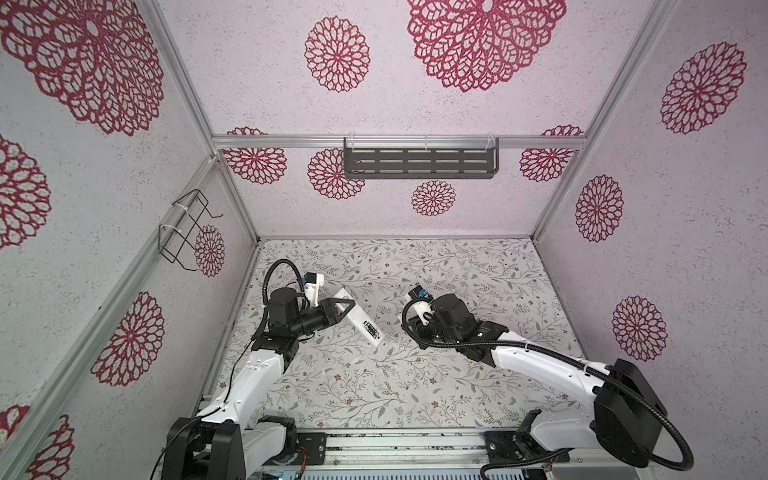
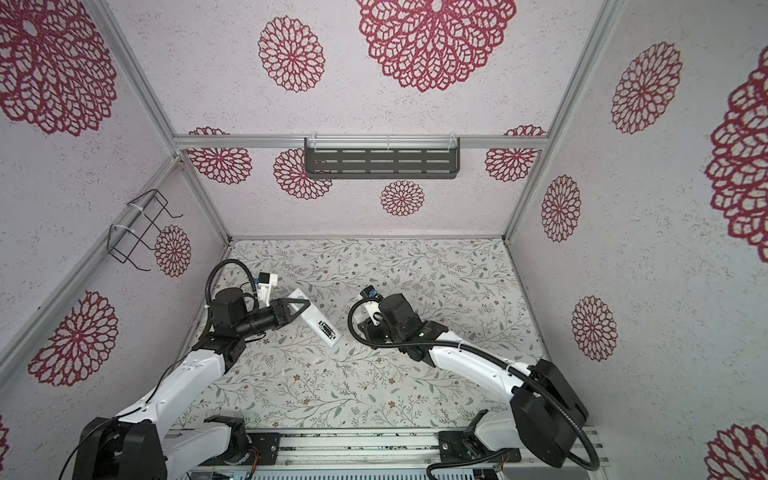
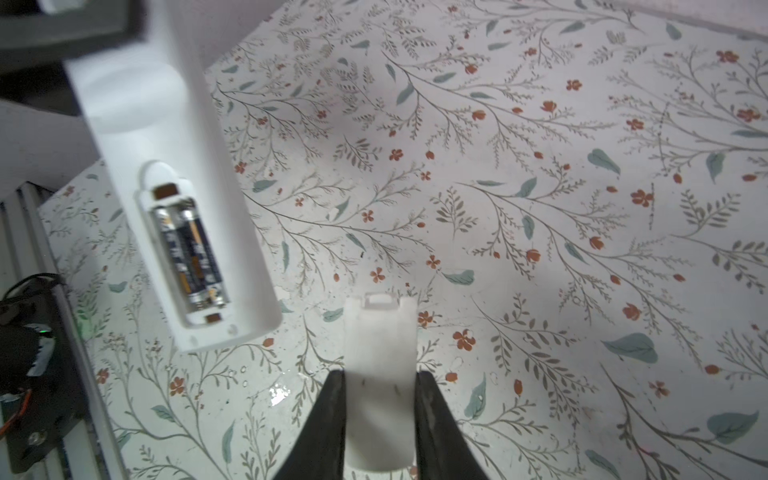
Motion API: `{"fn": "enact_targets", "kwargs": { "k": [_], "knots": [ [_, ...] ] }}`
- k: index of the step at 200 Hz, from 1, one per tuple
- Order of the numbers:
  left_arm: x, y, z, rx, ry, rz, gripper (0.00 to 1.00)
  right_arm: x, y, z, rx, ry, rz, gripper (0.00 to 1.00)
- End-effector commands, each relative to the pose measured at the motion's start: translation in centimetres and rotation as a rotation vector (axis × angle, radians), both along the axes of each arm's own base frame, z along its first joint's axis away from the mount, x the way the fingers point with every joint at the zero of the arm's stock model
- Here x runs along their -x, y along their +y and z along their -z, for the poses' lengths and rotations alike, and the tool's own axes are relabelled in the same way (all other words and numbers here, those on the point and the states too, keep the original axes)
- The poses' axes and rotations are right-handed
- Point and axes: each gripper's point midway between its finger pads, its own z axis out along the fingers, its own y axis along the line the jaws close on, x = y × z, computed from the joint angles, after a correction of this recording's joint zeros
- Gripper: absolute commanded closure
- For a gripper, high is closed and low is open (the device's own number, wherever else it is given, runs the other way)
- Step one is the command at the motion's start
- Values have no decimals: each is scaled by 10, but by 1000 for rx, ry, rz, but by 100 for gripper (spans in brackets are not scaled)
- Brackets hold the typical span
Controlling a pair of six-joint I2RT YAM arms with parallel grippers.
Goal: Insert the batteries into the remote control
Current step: 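Carry the cover with the right gripper to the remote's open compartment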
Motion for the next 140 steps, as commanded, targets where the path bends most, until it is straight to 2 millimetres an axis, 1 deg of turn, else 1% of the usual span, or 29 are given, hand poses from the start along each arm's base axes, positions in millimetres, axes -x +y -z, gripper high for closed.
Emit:
{"fn": "enact_targets", "kwargs": {
  "k": [1,11,32,63,80,114,140],
  "knots": [
    [0,-2,-12,20,-54,6,99,12,10,-38,-102,-92,-61,73],
    [0,-3,-14,33,-59,9,99,16,14,-46,-137,-101,-80,73],
    [1,-6,-19,61,-73,29,99,21,23,-54,-181,-97,-105,73],
    [5,-11,-33,120,-109,69,99,29,37,-73,-260,-144,-140,73],
    [6,-13,-36,134,-113,78,99,31,42,-81,-285,-164,-154,73],
    [9,-15,-43,163,-133,96,99,30,49,-84,-288,-177,-163,73],
    [11,-17,-47,173,-145,106,99,34,55,-84,-293,-181,-181,73]
  ]
}}
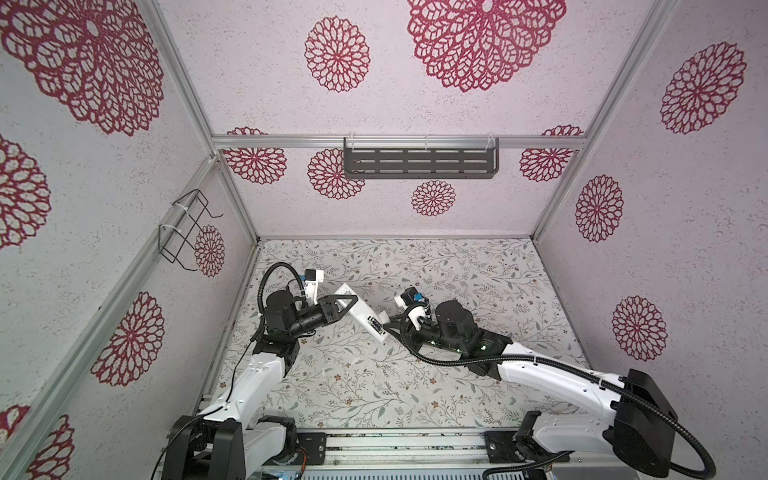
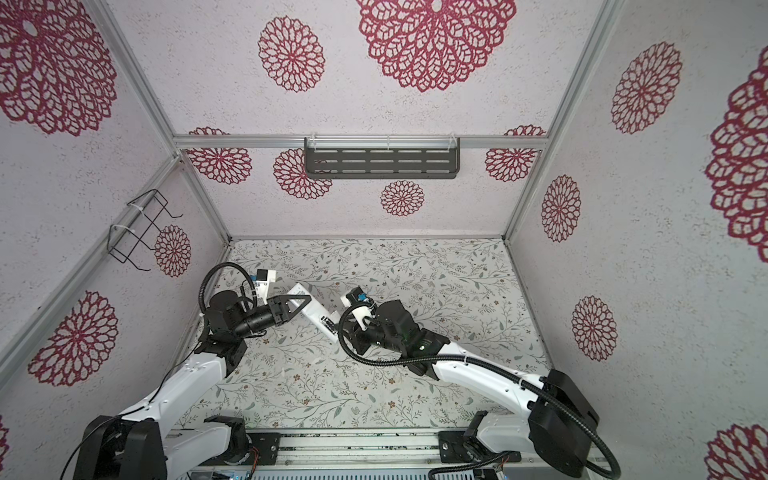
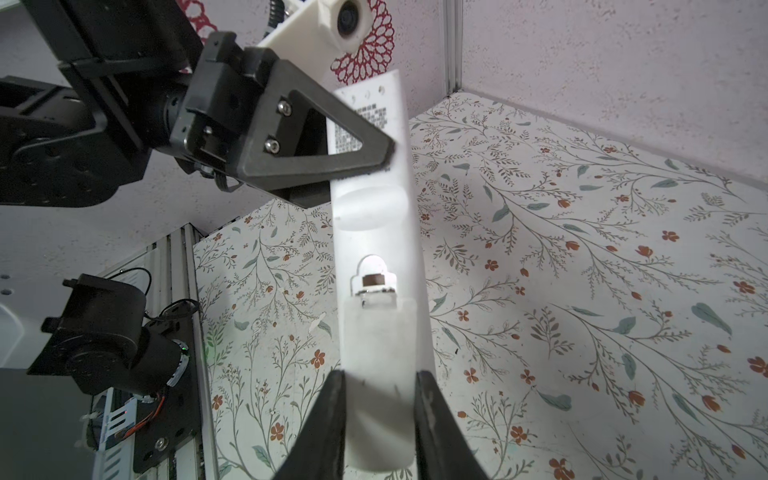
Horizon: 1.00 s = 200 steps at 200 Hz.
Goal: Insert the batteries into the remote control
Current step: 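Carry the cover with the right gripper to the remote's open compartment, then slide the cover along the remote over the batteries with the right gripper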
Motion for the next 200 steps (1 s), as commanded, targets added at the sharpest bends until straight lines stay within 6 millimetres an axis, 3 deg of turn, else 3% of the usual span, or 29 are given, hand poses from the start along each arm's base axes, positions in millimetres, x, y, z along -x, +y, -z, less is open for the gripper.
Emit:
{"fn": "enact_targets", "kwargs": {
  "k": [1,97,200],
  "knots": [
    [5,-5,-13,31,-49,33,99,1,11,-25,-71,-42,-19,73],
    [7,-9,-19,54,-65,58,99,5,18,-31,-71,-106,-36,73],
    [7,-9,-21,60,-70,58,99,-8,18,-7,69,-154,10,74]
  ]
}}
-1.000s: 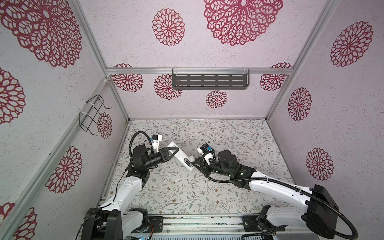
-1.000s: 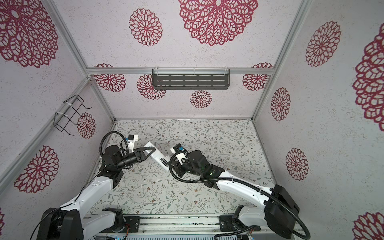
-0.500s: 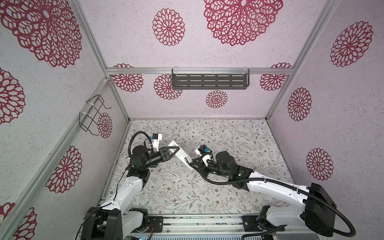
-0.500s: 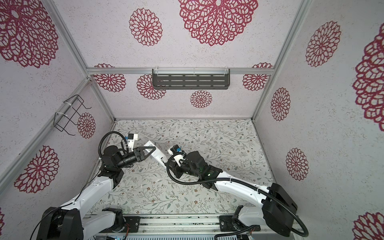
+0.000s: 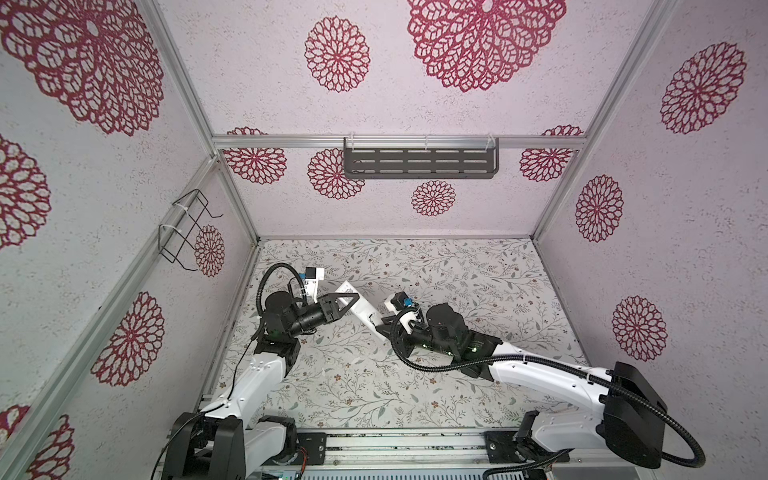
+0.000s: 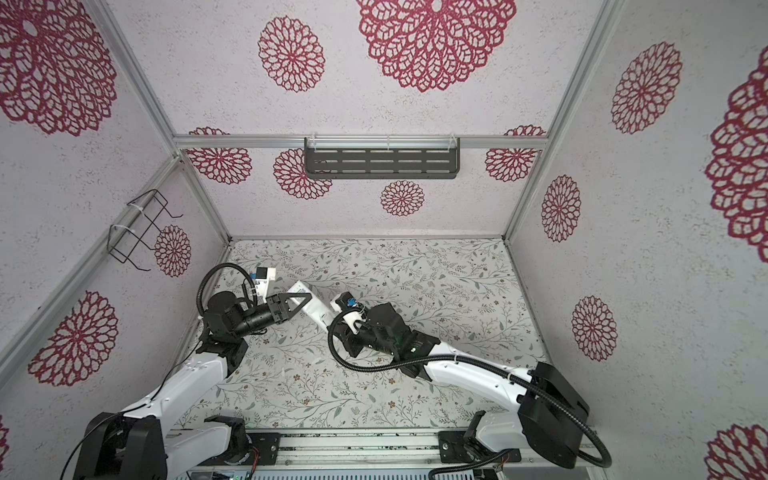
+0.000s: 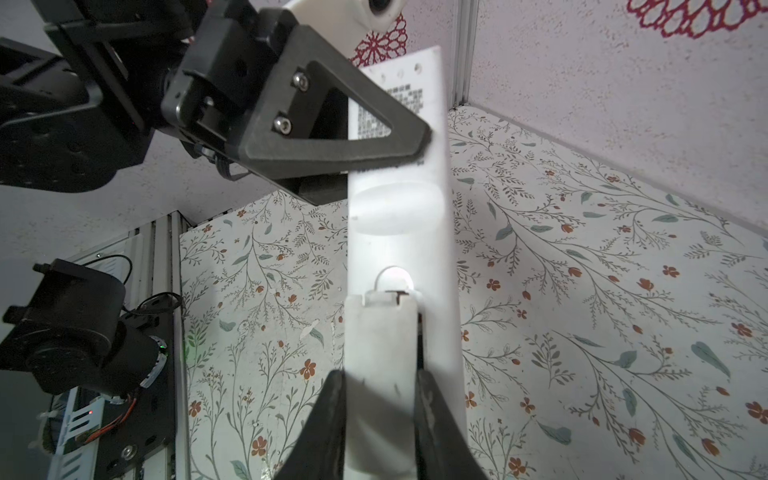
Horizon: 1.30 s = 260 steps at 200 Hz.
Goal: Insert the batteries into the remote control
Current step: 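Slide the cover along the remote over the batteries with the right gripper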
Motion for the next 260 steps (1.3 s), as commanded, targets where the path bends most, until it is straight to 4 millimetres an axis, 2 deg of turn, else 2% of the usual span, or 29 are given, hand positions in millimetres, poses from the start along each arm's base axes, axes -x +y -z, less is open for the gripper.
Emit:
{"fn": "enact_targets", "kwargs": {
  "k": [1,106,195,260],
  "knots": [
    [4,-4,-10,18,-42,28,99,-9,1,-9,29,-58,30,74],
    [5,-4,-11,18,-45,26,99,-15,-9,7,89,-85,74,74],
    [4,-3,-11,14,-49,20,99,-7,-10,30,141,-78,28,74],
    [4,-3,-9,14,-42,21,99,-8,-9,35,164,-74,33,71]
  ]
}}
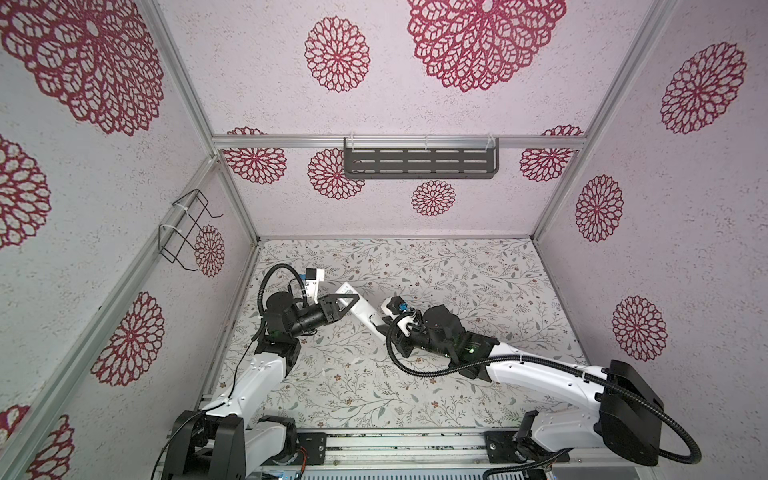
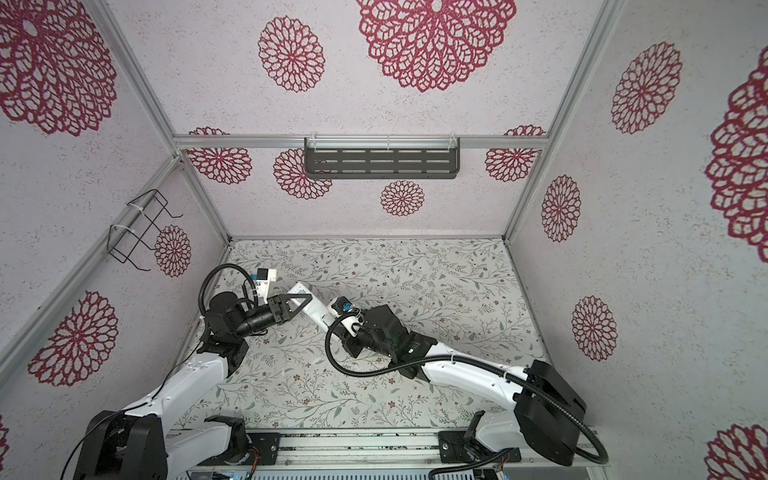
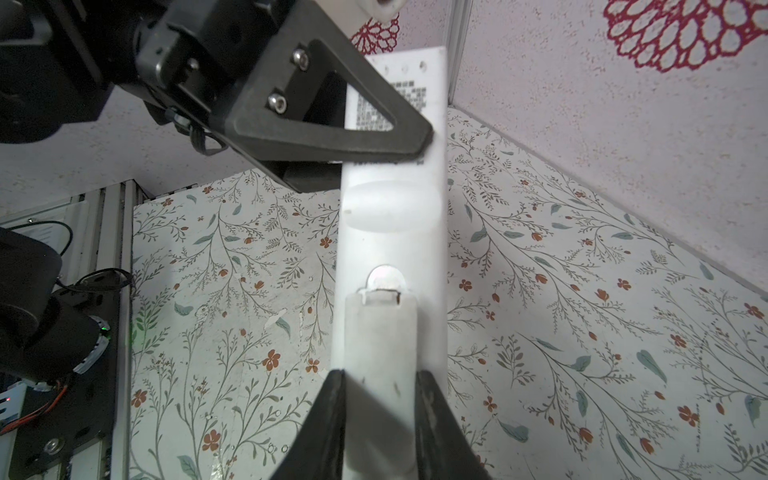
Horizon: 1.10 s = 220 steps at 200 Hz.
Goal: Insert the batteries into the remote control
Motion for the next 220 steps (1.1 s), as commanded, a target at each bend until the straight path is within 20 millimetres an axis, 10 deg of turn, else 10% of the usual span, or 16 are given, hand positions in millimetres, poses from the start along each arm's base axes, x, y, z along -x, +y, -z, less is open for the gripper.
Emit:
{"fn": "enact_targets", "kwargs": {
  "k": [1,220],
  "knots": [
    [6,-4,-15,23,-52,34,99,-2,-7,26,88,23,22,71],
    [4,-4,-12,18,-47,30,99,7,-10,-1,21,10,-12,52]
  ]
}}
